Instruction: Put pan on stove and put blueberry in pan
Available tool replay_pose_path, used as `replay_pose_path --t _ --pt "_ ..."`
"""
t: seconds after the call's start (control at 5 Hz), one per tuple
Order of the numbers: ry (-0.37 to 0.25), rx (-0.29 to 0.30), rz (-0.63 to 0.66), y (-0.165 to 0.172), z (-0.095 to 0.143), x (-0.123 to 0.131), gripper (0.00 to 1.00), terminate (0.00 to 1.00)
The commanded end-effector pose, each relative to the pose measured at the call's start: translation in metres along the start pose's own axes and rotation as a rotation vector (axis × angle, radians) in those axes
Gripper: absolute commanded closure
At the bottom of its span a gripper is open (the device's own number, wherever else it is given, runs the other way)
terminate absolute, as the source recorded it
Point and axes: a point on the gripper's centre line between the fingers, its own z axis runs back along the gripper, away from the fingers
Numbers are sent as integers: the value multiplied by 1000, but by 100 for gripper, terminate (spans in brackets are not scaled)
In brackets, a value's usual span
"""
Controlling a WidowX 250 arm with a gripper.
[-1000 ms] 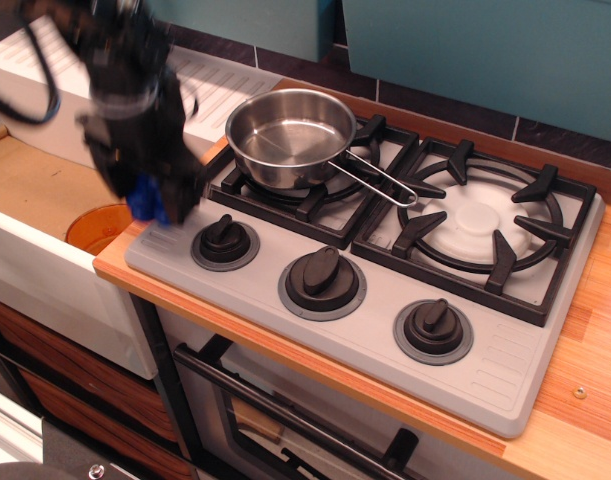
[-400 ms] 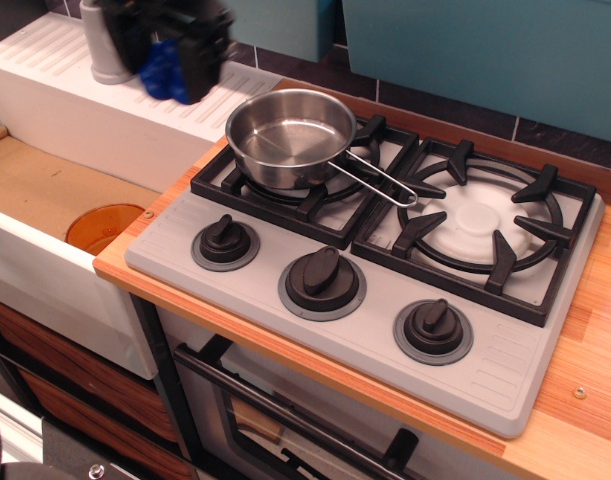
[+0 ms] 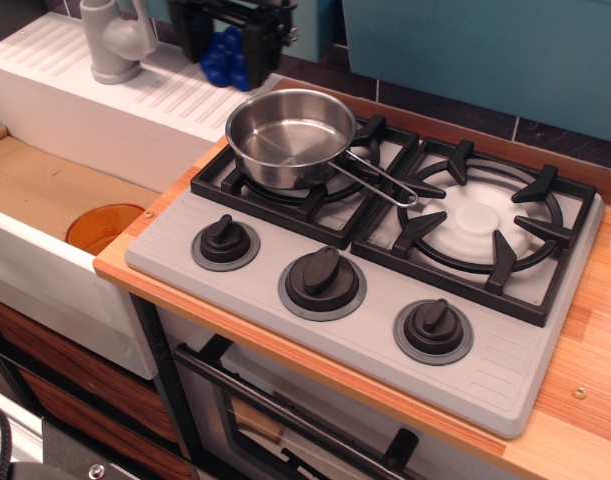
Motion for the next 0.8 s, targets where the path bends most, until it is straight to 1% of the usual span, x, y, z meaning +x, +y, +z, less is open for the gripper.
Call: replay_pose_path --t 0.0,0.2,0.4,0.6 --pt "-74 -10 5 -20 -3 28 100 0" --pt "-80 -37 -16 -26 -9 28 100 0" --pt "-95 -35 -25 -25 -11 28 0 0" --pt "-98 -26 -29 -24 -10 27 0 0"
